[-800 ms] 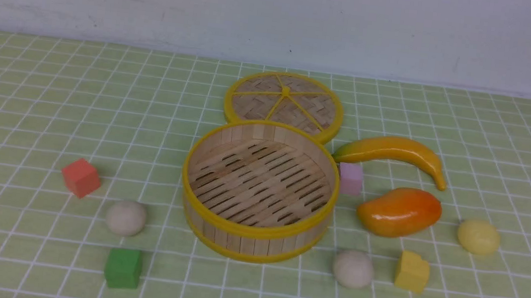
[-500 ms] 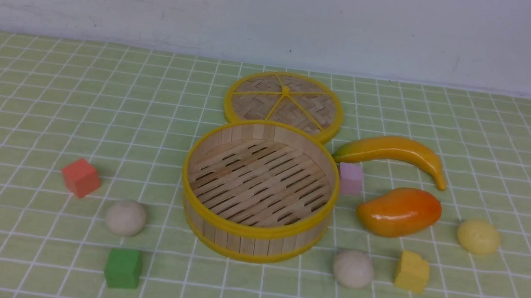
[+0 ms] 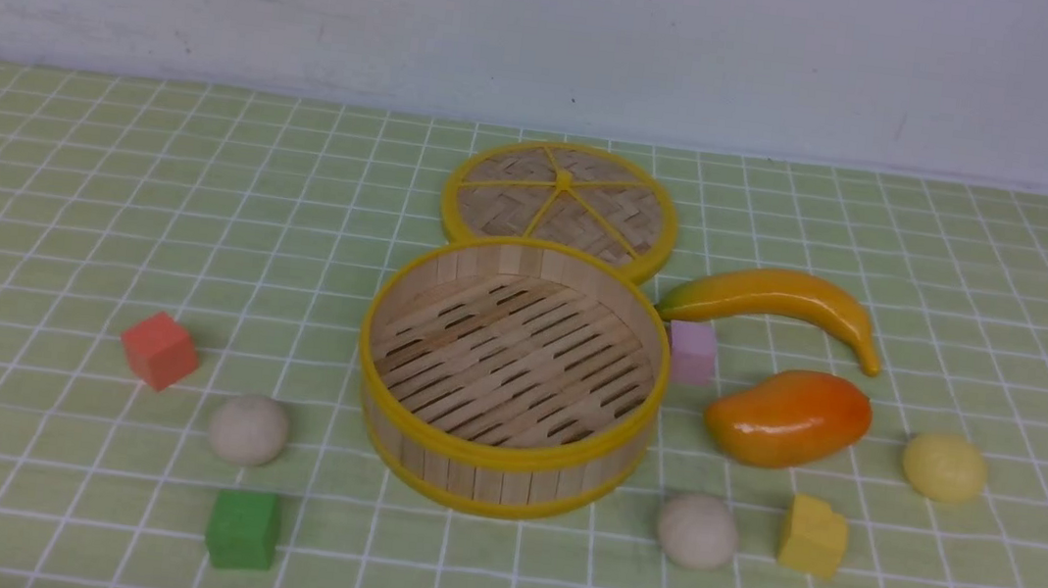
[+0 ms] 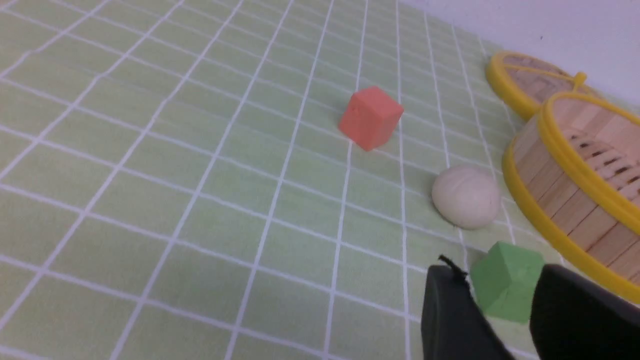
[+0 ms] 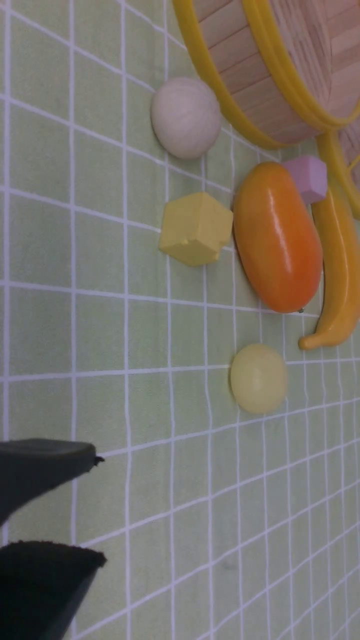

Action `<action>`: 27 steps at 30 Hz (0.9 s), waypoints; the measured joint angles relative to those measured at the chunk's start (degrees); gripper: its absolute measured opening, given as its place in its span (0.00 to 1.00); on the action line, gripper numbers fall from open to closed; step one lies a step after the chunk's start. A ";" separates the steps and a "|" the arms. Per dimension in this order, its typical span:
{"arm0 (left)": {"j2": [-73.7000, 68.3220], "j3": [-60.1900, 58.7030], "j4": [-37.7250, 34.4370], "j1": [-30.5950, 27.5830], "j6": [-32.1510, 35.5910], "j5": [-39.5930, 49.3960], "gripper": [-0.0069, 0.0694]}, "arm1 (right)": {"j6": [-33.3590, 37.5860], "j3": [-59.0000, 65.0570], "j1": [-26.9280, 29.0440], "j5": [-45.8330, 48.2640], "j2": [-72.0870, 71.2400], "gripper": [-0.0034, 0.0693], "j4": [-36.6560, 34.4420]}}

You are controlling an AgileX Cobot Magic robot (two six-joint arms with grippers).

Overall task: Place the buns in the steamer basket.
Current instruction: Use the left arm to grab a steamed stuffed bun

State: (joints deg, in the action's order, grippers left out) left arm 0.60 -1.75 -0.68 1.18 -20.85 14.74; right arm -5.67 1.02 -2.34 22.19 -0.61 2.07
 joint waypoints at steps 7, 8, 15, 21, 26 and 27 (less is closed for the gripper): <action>0.00 0.00 -0.04 0.00 0.00 -3.15 0.40 | 0.00 0.00 0.00 0.00 0.00 0.38 0.00; 0.00 0.00 -0.04 0.00 0.00 -3.15 0.40 | 0.00 0.00 0.00 0.00 0.00 0.38 0.00; 0.00 0.00 -0.41 0.00 -0.18 -5.56 0.40 | 0.00 0.00 0.00 0.00 0.00 0.38 0.00; 0.00 0.00 -8.87 0.00 -7.80 -25.17 0.40 | 0.00 0.00 0.00 0.00 0.00 0.38 0.00; 0.00 2.03 -10.32 0.00 -8.99 -38.60 0.40 | 0.00 0.00 0.00 0.00 0.00 0.38 0.00; 0.00 4.03 -10.26 0.00 -8.99 -38.20 0.40 | 0.00 0.00 0.00 0.00 0.00 0.38 0.00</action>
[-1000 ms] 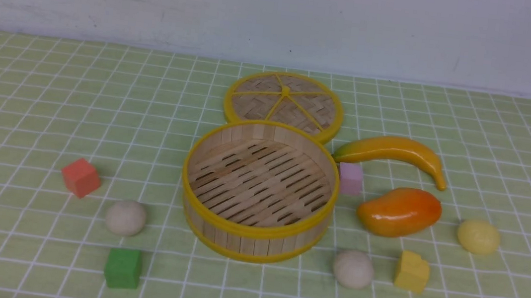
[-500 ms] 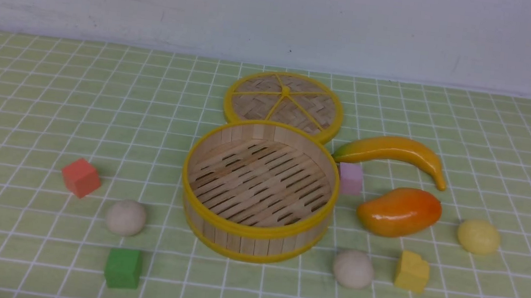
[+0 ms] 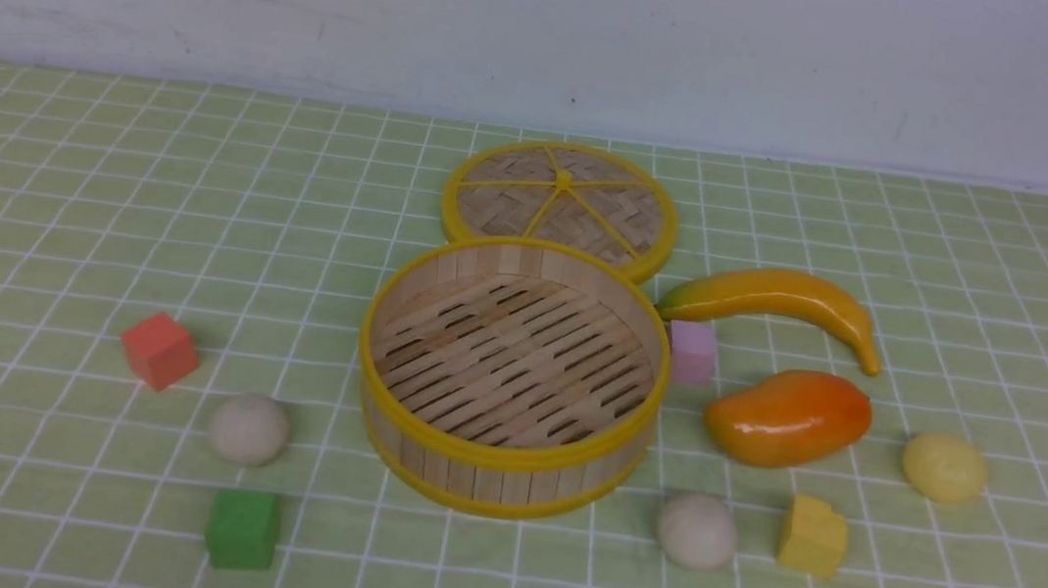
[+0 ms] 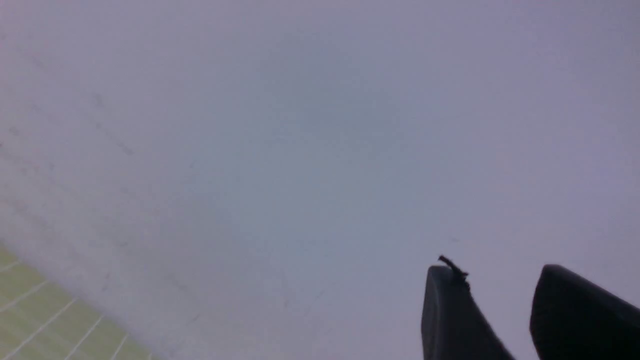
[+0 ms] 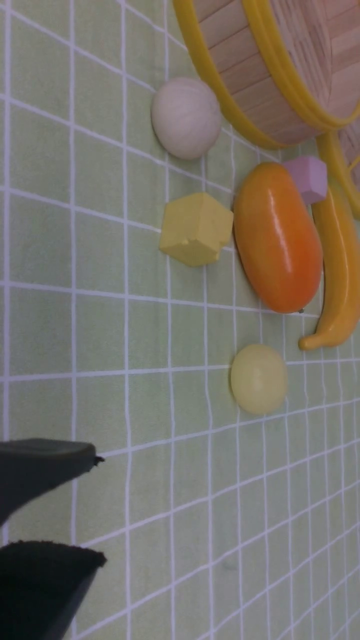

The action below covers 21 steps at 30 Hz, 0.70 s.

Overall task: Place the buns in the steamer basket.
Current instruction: Use the left arm to grab a steamed stuffed bun

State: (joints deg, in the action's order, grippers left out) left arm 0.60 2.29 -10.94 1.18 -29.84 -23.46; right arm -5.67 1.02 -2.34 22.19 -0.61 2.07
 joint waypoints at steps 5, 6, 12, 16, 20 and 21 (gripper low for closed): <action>-3.39 15.70 0.71 0.00 2.45 7.76 0.40 | 0.00 0.00 0.00 0.00 0.00 0.38 0.00; -5.65 19.61 0.70 0.00 3.24 10.46 0.40 | 0.00 0.00 0.00 0.00 0.00 0.38 0.00; -23.35 40.14 0.84 0.00 4.47 36.59 0.40 | 0.00 0.00 0.00 0.00 0.00 0.38 0.00; -34.54 45.98 1.69 0.00 4.47 51.49 0.40 | 0.00 0.00 0.00 0.00 0.00 0.38 0.00; -43.23 46.27 2.41 0.25 4.38 53.48 0.40 | 0.00 0.00 0.00 0.00 0.00 0.38 0.00; -44.70 46.28 2.41 0.55 4.26 53.32 0.40 | 0.00 0.00 0.00 0.00 0.00 0.38 0.00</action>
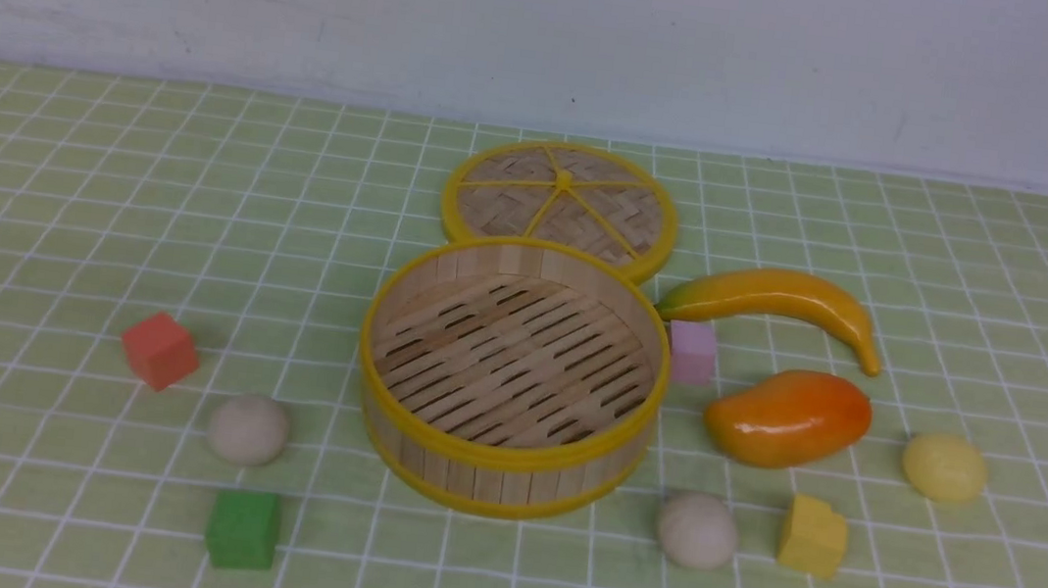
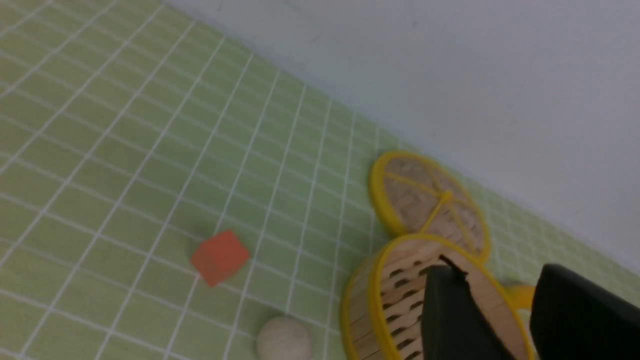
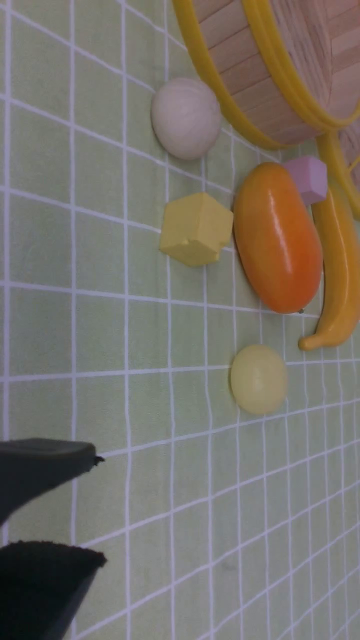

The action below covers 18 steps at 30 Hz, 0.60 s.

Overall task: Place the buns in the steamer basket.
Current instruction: Use the left arm to grab a steamed stuffed bun

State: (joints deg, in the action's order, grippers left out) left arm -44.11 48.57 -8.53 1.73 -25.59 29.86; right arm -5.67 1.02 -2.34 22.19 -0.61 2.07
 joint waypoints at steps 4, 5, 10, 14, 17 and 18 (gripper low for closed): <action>-7.26 0.05 -3.28 2.77 -0.20 -0.73 0.40 | 0.00 0.00 0.00 0.00 0.00 0.38 0.00; -7.66 0.05 -3.28 2.77 -0.19 -0.81 0.40 | 0.00 0.00 0.00 0.00 0.00 0.38 0.00; -17.35 0.11 -8.70 4.42 0.48 -4.97 0.40 | 0.00 0.00 0.00 0.00 0.00 0.38 0.00; -24.62 2.38 -9.19 4.42 4.95 -0.34 0.40 | 0.00 0.00 0.00 0.00 0.00 0.38 0.00; -28.08 5.08 -9.19 4.42 7.64 4.73 0.40 | 0.00 0.00 0.00 0.00 0.00 0.38 0.00; -31.12 8.09 -9.19 4.42 9.75 9.27 0.40 | 0.00 0.00 0.00 0.00 0.00 0.38 0.00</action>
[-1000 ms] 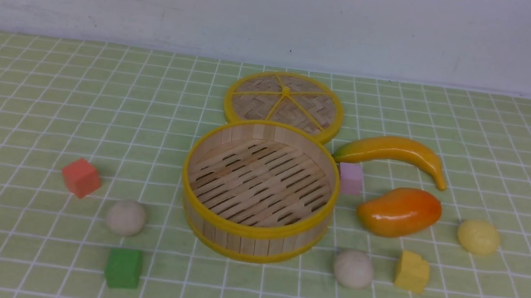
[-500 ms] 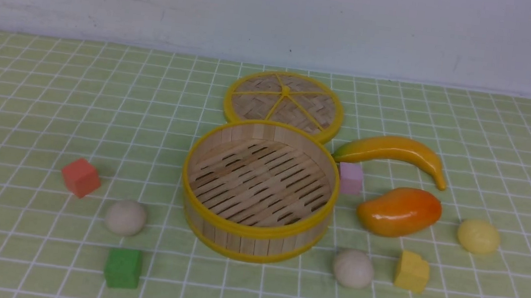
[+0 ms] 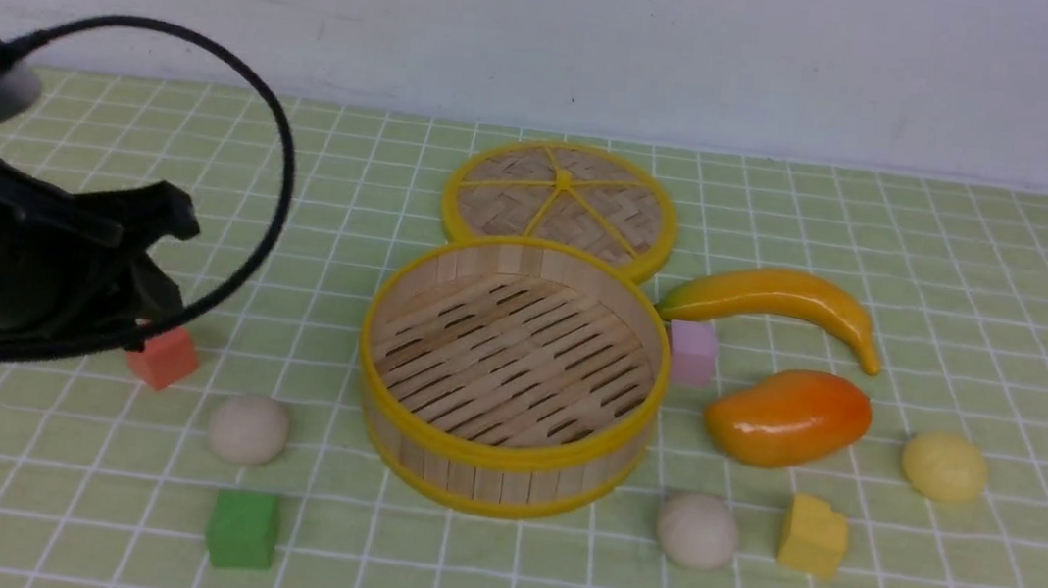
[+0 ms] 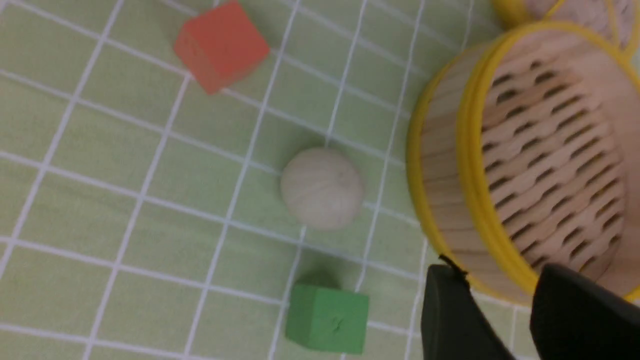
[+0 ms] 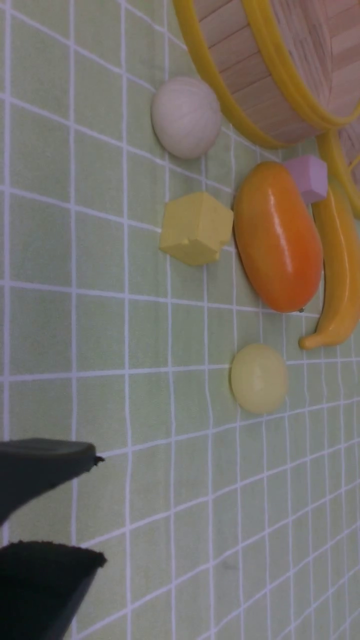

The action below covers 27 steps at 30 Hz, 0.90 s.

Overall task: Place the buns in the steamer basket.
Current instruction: Use the left arm to grab a steamed stuffed bun

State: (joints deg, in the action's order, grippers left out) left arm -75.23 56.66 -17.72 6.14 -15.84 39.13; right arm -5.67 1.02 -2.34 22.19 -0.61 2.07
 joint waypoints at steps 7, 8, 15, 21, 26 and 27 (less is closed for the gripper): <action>-9.75 8.81 3.62 3.39 3.32 8.44 0.40 | 0.00 0.00 0.00 0.00 0.00 0.38 0.00; -11.37 9.98 5.25 4.31 3.24 9.15 0.40 | 0.00 0.00 0.00 0.00 0.00 0.38 0.00; -20.95 15.59 15.39 6.97 -5.27 9.95 0.40 | 0.00 0.00 0.00 0.00 0.00 0.38 0.00; -26.79 15.90 16.71 7.00 -6.74 6.37 0.40 | 0.00 0.00 0.00 0.00 0.00 0.38 0.00; -29.25 15.90 16.71 7.00 -6.78 3.60 0.40 | 0.00 0.00 0.00 0.00 0.00 0.38 0.00; -29.78 15.95 16.71 7.00 -6.78 3.18 0.40 | 0.00 0.00 0.00 0.00 0.00 0.38 0.00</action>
State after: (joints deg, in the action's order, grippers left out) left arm -105.01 72.61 -1.02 13.14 -22.62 42.32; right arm -5.67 1.02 -2.34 22.19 -0.61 2.07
